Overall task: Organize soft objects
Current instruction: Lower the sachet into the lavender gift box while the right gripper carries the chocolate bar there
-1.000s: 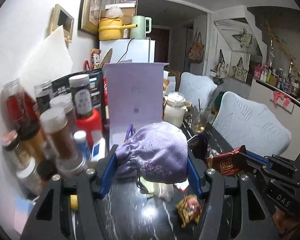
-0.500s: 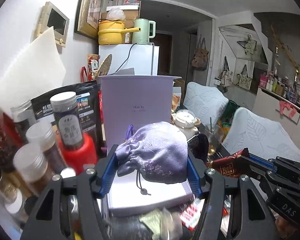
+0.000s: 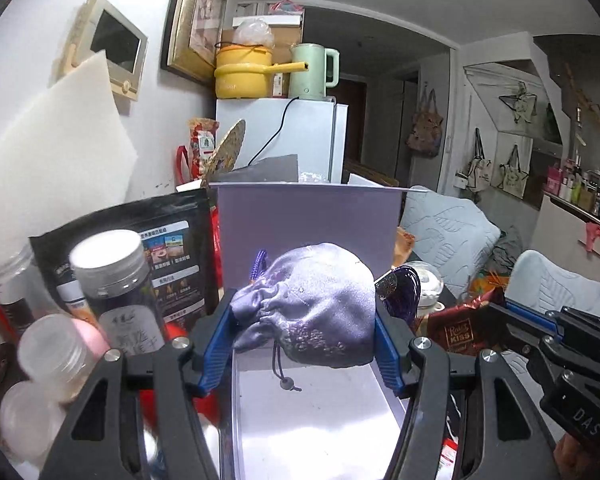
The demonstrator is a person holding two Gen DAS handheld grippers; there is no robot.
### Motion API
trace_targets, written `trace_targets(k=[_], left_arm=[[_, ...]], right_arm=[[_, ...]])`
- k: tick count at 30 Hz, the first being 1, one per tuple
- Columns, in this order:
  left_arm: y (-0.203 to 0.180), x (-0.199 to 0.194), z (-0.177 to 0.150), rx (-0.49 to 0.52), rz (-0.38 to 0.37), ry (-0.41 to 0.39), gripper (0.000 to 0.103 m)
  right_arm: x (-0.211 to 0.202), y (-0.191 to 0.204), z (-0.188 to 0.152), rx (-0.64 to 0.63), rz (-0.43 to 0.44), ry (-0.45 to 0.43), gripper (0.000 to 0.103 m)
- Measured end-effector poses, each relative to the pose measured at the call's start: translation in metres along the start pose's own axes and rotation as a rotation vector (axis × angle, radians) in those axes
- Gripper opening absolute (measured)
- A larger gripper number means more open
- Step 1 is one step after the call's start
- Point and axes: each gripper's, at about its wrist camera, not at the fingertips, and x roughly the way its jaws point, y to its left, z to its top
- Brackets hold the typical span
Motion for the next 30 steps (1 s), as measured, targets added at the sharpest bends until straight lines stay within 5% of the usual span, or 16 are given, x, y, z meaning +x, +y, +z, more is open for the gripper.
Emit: trace_targets(k=[11, 30], left_arm=[[0.008, 0.065, -0.011, -0.008, 0.036, 0.094, 0.061], [0.003, 0.158, -0.063, 0.041, 0.111, 0.342, 0.061]], right_arm=[[0.071, -0.030, 0.007, 0.040, -0.010, 0.027, 0.010], [0.160, -0.061, -0.038, 0.065, -0.046, 0.251, 0.010]])
